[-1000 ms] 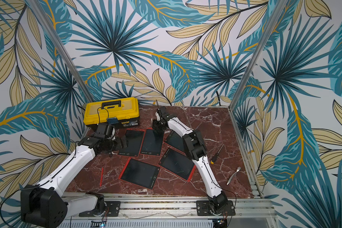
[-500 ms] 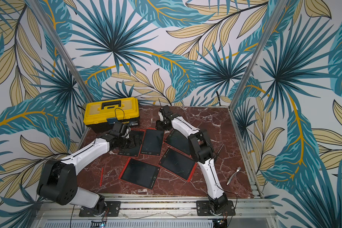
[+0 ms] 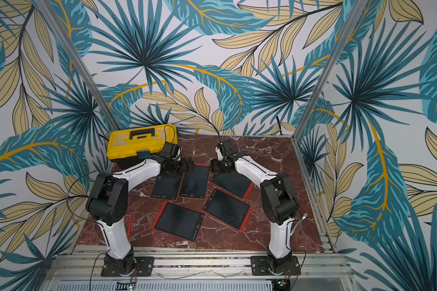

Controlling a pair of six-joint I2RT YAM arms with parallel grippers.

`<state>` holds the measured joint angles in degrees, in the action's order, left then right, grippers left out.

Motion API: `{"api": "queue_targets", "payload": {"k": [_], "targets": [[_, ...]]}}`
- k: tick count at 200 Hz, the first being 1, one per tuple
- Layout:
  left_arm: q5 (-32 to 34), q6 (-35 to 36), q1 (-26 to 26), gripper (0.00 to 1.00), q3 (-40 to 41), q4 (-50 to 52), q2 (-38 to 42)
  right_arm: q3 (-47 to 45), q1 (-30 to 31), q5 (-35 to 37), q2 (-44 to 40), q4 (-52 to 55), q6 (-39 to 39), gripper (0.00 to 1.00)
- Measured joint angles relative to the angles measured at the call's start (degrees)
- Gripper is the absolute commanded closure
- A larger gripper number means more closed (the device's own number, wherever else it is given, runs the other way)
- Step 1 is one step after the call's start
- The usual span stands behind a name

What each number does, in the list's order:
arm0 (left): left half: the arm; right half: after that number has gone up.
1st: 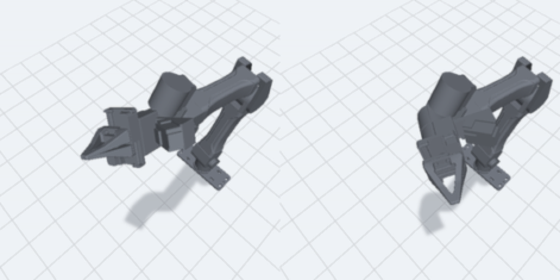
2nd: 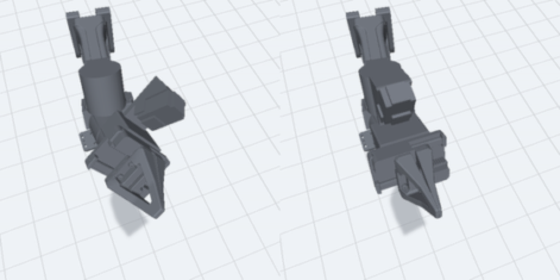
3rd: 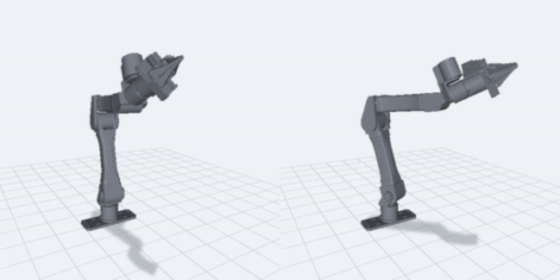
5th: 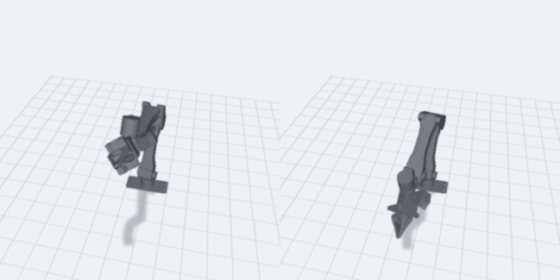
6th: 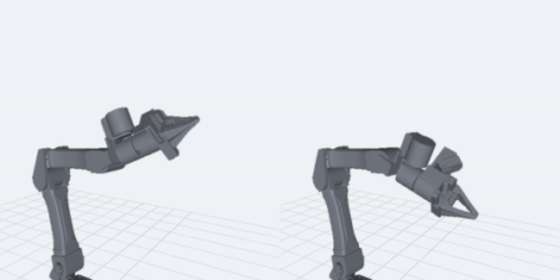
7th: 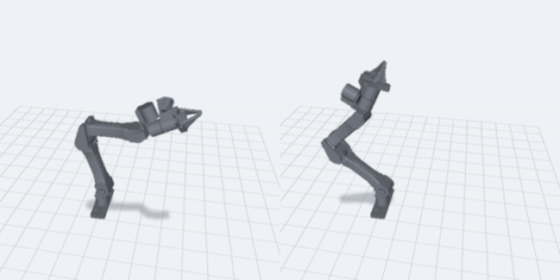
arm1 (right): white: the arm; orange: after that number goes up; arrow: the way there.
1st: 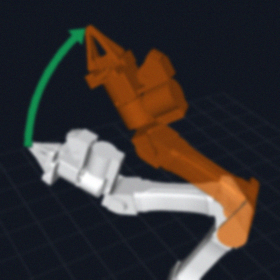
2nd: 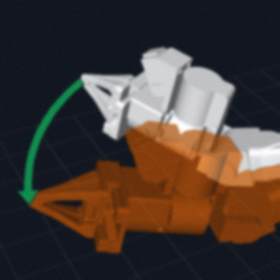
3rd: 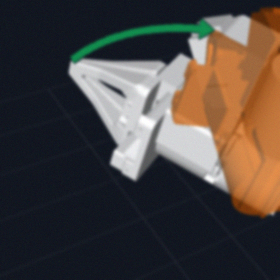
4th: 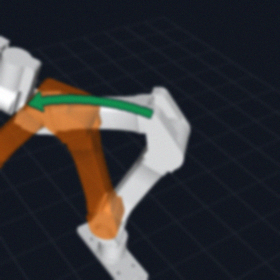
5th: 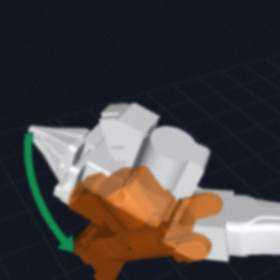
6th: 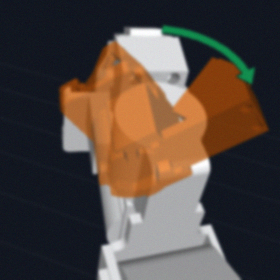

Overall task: Place the stylus back onto the writing tablet
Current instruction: Move the writing tablet to the center of the board.

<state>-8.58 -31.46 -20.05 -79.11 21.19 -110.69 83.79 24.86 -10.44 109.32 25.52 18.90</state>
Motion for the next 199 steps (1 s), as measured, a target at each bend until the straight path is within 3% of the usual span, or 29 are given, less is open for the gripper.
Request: {"api": "queue_targets", "payload": {"k": [86, 199], "targets": [[4.6, 6.5, -0.1, 0.00, -12.2, -0.4, -10.9, -8.5, 0.0, 0.6, -8.1, -1.7, 2.1, 0.35], [5.8, 6.5, -0.6, 0.00, -21.6, 3.9, -18.6, -11.9, 0.0, 2.9, -12.7, -1.7, 2.8, 0.33]]}}
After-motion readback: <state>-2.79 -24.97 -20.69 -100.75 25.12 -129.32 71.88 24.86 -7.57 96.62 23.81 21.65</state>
